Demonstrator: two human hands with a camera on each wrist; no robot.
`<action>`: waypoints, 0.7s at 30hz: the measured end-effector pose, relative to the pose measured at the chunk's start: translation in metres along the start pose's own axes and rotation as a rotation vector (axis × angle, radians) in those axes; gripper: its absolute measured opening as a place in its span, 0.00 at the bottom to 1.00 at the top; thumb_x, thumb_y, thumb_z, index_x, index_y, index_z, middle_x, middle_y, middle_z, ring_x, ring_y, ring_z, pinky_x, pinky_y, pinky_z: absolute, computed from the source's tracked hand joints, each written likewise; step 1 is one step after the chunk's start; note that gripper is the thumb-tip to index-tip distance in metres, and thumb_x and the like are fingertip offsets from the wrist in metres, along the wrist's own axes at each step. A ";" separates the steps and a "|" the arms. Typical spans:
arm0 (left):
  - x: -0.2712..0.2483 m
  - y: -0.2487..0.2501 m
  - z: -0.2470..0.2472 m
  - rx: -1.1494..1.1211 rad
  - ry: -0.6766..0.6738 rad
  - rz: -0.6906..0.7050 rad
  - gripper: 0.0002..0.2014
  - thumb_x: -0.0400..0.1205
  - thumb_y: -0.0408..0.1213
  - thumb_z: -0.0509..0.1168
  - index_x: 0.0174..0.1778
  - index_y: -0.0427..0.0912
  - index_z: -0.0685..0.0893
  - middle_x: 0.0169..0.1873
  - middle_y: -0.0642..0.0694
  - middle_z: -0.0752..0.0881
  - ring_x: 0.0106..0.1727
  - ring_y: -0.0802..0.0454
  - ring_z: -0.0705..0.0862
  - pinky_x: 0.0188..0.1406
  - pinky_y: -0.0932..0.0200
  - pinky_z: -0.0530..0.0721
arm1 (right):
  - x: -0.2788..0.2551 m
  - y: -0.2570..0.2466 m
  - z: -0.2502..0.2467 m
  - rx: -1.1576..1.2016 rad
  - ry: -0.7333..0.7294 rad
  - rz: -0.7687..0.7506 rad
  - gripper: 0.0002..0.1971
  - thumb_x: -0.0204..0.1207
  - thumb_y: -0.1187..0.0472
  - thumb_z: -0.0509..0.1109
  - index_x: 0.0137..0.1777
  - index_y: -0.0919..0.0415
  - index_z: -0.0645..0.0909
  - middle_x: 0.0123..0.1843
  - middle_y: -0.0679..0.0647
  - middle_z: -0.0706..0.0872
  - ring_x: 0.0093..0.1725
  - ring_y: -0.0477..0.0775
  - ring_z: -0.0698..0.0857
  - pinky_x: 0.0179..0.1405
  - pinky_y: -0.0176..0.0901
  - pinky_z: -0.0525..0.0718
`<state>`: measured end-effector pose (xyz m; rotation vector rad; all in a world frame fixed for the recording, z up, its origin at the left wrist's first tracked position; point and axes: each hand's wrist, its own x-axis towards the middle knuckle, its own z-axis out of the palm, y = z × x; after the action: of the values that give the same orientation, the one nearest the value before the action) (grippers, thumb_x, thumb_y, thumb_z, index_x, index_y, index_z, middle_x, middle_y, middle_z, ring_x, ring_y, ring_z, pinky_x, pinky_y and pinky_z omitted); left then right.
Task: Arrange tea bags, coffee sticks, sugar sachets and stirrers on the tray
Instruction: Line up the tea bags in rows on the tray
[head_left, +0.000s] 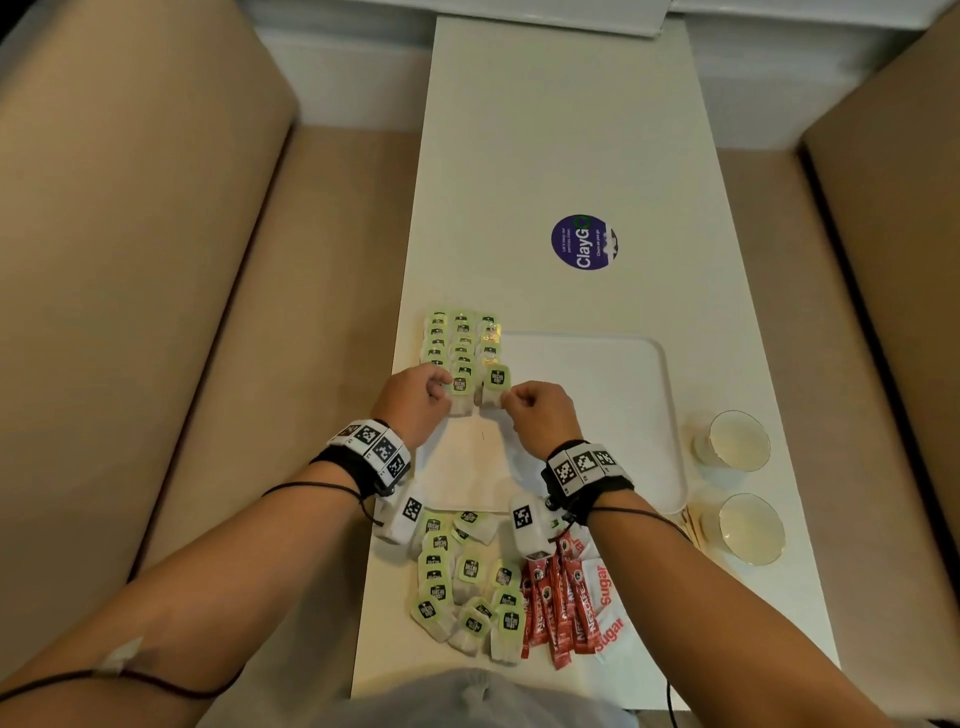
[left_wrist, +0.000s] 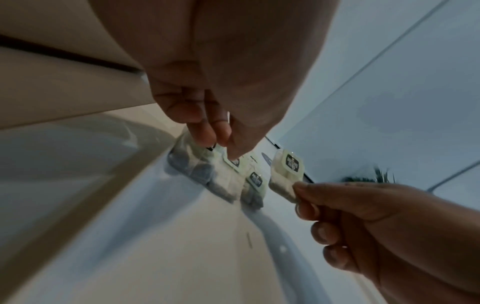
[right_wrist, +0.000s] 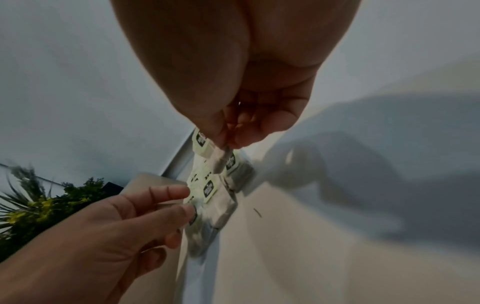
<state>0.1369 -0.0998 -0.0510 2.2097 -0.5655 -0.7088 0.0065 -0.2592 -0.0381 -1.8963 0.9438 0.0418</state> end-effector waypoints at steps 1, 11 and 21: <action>0.001 -0.001 0.000 0.034 -0.020 0.009 0.13 0.77 0.27 0.71 0.53 0.50 0.85 0.39 0.52 0.84 0.39 0.54 0.81 0.42 0.62 0.80 | 0.001 0.000 0.001 -0.018 -0.009 0.013 0.22 0.83 0.59 0.71 0.25 0.52 0.76 0.26 0.46 0.79 0.30 0.49 0.79 0.33 0.39 0.74; 0.005 0.004 -0.001 0.300 -0.128 0.141 0.29 0.77 0.29 0.73 0.74 0.49 0.78 0.41 0.52 0.81 0.42 0.51 0.81 0.45 0.52 0.84 | 0.007 0.006 0.020 -0.113 -0.048 0.104 0.16 0.79 0.56 0.72 0.37 0.68 0.89 0.36 0.63 0.91 0.38 0.62 0.87 0.37 0.50 0.86; 0.002 0.005 -0.003 0.303 -0.123 0.131 0.27 0.78 0.29 0.71 0.74 0.47 0.79 0.42 0.52 0.82 0.42 0.52 0.81 0.44 0.54 0.83 | 0.005 0.007 0.021 -0.121 -0.043 0.059 0.16 0.81 0.58 0.69 0.31 0.57 0.87 0.34 0.54 0.91 0.39 0.56 0.88 0.45 0.49 0.87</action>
<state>0.1395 -0.1026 -0.0457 2.3883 -0.9239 -0.7318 0.0131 -0.2469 -0.0559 -1.9700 0.9861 0.1779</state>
